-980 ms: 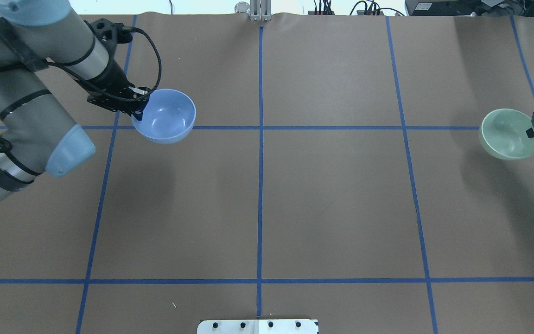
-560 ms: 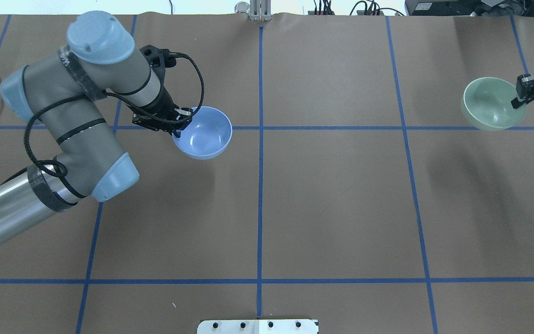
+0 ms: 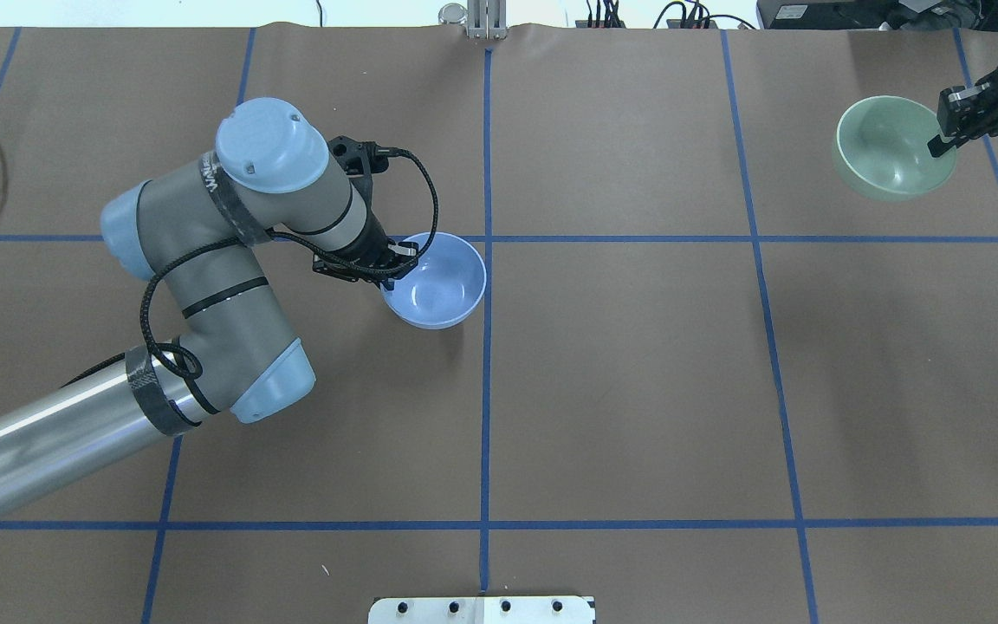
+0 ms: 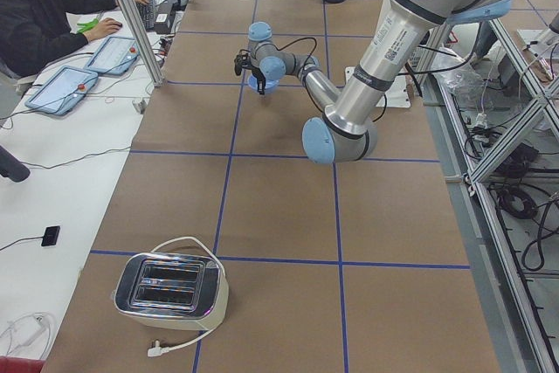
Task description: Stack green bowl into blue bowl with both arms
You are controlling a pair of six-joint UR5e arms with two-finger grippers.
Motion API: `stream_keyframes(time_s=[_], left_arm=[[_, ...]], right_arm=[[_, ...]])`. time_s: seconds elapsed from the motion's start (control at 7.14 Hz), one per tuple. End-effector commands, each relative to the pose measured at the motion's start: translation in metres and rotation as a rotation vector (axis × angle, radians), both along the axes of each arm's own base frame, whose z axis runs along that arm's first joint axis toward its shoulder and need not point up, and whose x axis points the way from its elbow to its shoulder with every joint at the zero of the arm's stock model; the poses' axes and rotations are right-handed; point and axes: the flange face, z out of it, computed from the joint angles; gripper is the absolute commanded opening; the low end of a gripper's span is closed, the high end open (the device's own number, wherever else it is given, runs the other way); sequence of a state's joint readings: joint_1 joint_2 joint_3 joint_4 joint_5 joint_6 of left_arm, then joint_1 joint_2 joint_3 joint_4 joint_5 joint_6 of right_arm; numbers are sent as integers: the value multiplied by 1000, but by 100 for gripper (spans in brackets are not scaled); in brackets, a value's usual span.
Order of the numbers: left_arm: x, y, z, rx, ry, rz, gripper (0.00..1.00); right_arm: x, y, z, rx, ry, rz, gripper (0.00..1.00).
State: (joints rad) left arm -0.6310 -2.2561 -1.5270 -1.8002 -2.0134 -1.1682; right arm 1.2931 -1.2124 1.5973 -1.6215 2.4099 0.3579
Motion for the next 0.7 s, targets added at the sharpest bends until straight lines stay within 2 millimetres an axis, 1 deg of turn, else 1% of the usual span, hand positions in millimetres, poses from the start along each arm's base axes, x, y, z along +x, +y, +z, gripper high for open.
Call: stream_keyframes(time_s=[0.0, 0.14, 0.28, 0.42, 0.56], left_arm=[[24, 16, -8, 16, 2, -19, 0], [36, 20, -4, 13, 13, -15, 0], [46, 19, -2, 22, 19, -21, 0], [53, 24, -5, 29, 21, -15, 0], [53, 24, -6, 29, 22, -15, 0]], right_arm=[[-3, -7, -20, -16, -23, 28, 0], [-3, -8, -22, -14, -23, 28, 0], [-5, -9, -24, -13, -24, 26, 0], [-5, -9, -23, -14, -23, 26, 0], [-5, -9, -23, -15, -23, 26, 0]])
